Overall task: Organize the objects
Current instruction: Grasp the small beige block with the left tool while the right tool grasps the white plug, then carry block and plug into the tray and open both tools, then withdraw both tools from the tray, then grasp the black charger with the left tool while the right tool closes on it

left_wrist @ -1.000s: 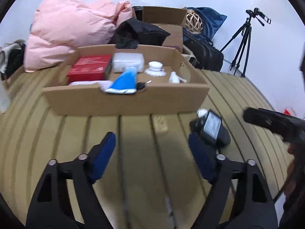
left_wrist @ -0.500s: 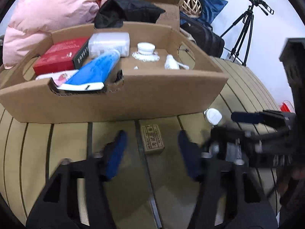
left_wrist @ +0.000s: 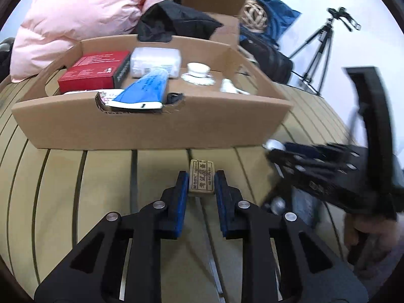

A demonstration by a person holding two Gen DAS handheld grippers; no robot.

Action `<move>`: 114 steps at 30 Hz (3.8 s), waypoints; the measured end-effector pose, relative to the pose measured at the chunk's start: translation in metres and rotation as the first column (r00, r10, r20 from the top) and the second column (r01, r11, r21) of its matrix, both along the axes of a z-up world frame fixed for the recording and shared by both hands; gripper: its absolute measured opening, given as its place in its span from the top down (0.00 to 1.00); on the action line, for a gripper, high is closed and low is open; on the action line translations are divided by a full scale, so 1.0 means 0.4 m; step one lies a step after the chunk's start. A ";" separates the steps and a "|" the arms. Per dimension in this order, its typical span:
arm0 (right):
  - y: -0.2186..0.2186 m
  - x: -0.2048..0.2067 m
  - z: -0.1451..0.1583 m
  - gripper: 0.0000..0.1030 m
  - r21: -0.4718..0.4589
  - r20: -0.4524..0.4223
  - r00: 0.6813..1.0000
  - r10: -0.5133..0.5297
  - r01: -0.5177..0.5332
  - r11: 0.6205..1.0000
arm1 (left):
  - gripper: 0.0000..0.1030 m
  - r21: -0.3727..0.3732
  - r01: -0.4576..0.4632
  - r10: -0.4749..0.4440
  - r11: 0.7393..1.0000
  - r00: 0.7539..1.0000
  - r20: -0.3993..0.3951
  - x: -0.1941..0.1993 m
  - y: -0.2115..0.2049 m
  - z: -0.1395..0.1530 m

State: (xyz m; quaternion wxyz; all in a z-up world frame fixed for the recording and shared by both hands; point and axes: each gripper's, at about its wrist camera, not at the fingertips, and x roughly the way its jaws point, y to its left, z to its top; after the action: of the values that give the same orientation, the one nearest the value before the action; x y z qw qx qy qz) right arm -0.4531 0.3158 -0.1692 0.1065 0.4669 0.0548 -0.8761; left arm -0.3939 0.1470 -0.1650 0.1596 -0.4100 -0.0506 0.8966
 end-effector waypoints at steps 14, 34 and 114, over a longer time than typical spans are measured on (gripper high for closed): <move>-0.073 0.327 0.207 0.71 -0.103 -0.081 0.997 -0.004 -0.004 0.995 | 0.83 0.040 -0.010 0.011 0.999 0.999 -0.038 0.316 -0.168 0.205; -0.121 0.295 0.313 0.71 -0.175 -0.103 0.994 0.040 -0.058 0.983 | 0.83 0.102 0.034 -0.037 0.994 0.999 0.024 0.059 -0.163 0.332; 0.057 0.218 0.110 0.48 -0.272 0.036 0.972 -0.232 0.233 0.934 | 0.18 0.055 0.112 -0.112 0.992 0.994 -0.007 0.173 0.019 0.073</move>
State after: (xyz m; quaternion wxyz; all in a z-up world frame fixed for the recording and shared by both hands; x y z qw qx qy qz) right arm -0.3659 0.3387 -0.1252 0.0660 0.4524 -0.1230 -0.8808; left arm -0.3247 0.1547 -0.1359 0.2210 -0.4058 -0.0519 0.8853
